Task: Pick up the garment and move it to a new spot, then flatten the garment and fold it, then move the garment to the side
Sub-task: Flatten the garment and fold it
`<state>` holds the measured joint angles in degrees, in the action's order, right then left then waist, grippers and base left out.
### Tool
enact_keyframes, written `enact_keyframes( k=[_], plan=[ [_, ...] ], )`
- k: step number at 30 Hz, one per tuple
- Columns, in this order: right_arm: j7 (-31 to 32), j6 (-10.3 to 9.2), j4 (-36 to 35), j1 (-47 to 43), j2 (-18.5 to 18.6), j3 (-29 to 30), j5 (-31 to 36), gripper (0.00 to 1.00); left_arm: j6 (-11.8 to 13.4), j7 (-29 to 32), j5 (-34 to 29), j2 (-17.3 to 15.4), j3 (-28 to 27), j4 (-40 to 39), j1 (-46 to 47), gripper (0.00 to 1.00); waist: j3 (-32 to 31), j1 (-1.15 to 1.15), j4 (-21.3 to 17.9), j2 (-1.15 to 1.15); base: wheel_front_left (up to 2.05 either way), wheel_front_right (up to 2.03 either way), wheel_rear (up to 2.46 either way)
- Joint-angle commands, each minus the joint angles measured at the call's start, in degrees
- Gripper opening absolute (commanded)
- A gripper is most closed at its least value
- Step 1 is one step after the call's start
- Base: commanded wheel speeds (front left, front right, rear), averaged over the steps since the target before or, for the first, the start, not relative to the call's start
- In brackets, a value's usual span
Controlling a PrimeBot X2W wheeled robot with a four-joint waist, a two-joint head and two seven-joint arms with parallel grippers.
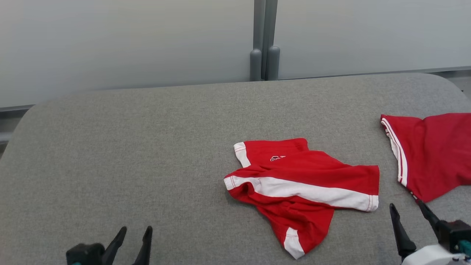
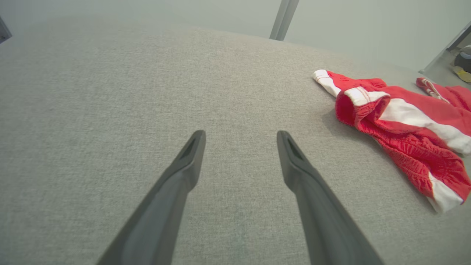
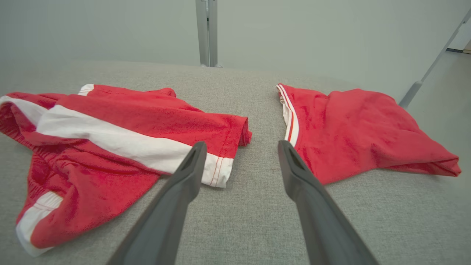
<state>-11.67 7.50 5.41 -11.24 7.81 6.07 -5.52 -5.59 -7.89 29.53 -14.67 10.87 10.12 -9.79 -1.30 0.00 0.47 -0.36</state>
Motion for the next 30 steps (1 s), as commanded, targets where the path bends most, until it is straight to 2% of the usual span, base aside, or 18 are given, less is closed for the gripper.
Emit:
enact_keyframes(
  k=[1, 5, 7, 11, 14, 20, 30],
  plan=[
    [2.9, -0.02, -0.4, 1.9, 2.1, -0.9, -0.6, 1.00, -0.5, 3.0, 0.3, -0.5, 1.3, -1.5, 1.9, 1.00, 0.9, 0.00, 0.3, 0.36, 0.00, 0.00, 0.00],
    [14.8, -0.05, -3.5, 5.6, 6.6, -2.7, -3.1, 1.00, 0.2, 13.7, 1.7, -1.0, 3.7, -7.5, 6.8, 1.00, 6.2, 0.00, 1.0, 0.36, 0.00, 0.00, 0.00],
    [20.4, -0.04, -4.7, 6.8, 8.9, -3.6, -3.3, 1.00, 0.4, 18.9, 2.5, -0.2, 5.5, -9.9, 9.6, 1.00, 9.1, 0.00, 1.6, 0.36, 0.00, 0.00, 0.00],
    [27.0, -0.02, -6.4, 9.4, 9.9, -4.7, -4.5, 1.00, 0.1, 26.0, 3.4, 0.7, 8.9, -13.0, 14.0, 1.00, 13.7, 0.00, 2.1, 0.36, 0.00, 0.00, 0.00],
    [28.4, -0.02, -6.4, 9.4, 9.5, -5.5, -5.0, 1.00, 0.1, 28.3, 3.7, 1.5, 10.6, -13.9, 15.5, 1.00, 15.7, 0.00, 2.1, 0.36, 0.00, 0.00, 0.00],
    [27.6, -0.02, -4.7, 8.9, 8.0, -6.4, -4.3, 1.00, 0.0, 28.3, 3.4, 2.1, 11.9, -13.5, 16.3, 1.00, 16.5, 0.00, 1.2, 0.36, 0.00, 0.00, 0.00],
    [26.5, -0.02, -3.3, 9.1, 7.5, -7.9, -4.4, 1.00, -0.4, 28.1, 3.8, 2.9, 13.4, -14.1, 18.3, 1.00, 16.4, 0.00, 0.7, 0.36, 0.00, 0.00, 0.00]
  ],
)
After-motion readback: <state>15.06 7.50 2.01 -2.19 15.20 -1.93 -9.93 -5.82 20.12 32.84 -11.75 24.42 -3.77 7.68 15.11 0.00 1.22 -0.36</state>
